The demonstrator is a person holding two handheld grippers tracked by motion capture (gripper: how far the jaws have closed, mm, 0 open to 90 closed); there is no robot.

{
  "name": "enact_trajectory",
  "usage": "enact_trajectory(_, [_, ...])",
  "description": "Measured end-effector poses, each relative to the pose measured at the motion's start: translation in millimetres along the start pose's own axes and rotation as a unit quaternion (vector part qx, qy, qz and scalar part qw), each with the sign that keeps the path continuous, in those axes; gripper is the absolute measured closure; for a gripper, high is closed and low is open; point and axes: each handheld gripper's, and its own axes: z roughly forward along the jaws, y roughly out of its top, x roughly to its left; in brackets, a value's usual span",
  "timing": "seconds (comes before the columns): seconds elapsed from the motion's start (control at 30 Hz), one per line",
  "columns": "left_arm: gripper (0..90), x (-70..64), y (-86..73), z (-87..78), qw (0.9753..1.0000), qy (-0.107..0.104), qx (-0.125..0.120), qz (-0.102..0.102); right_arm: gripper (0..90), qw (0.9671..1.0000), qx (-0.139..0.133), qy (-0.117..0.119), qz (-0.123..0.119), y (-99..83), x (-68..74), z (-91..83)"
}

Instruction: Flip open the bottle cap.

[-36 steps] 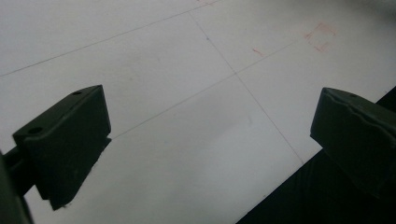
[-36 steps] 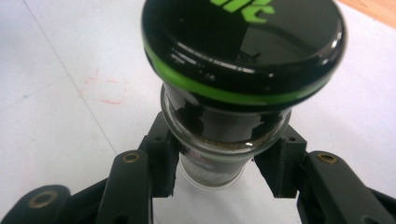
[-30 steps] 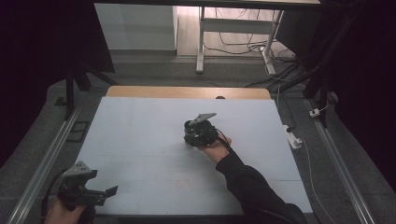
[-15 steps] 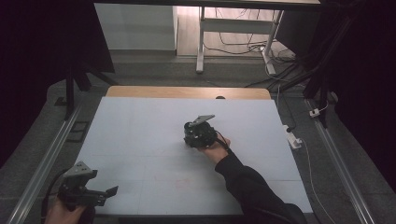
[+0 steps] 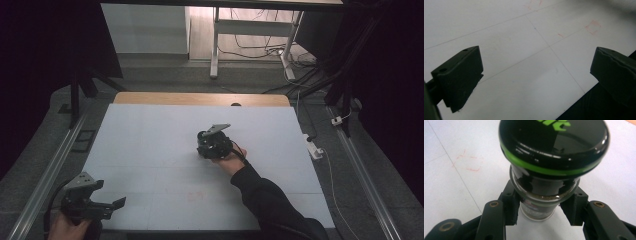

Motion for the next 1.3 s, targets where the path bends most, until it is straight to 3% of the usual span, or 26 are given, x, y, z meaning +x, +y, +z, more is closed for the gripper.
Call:
enact_trajectory(0.17, [0.0,-0.7,2.5,0.5,1.0000,0.002,-0.003,0.005,52.8,1.0000,0.000,0.000,-0.001,-0.1,-0.1,0.0])
enact_trajectory(0.2, [0.0,-0.8,4.2,1.9,0.9999,-0.005,-0.004,0.015,52.8,1.0000,0.001,0.000,0.001,-0.1,0.1,-0.1])
enact_trajectory(0.6, [0.0,-4.5,17.5,11.1,0.9978,-0.040,-0.017,0.050,52.8,1.0000,-0.003,0.002,0.002,-0.9,-0.4,0.2])
enact_trajectory(0.93, [0.2,-16.3,36.2,30.6,0.9904,-0.087,-0.052,0.095,52.8,1.0000,-0.005,0.004,0.001,-1.4,-1.2,0.3])
enact_trajectory(1.0, [0.0,-18.3,39.9,34.5,0.9895,-0.088,-0.052,0.102,52.8,1.0000,-0.006,0.003,0.001,-1.4,-1.1,0.3])
enact_trajectory(1.3, [0.0,-20.9,60.0,51.8,0.9883,-0.100,-0.057,0.101,52.8,1.0000,-0.005,0.003,0.000,-1.4,-1.1,0.2])
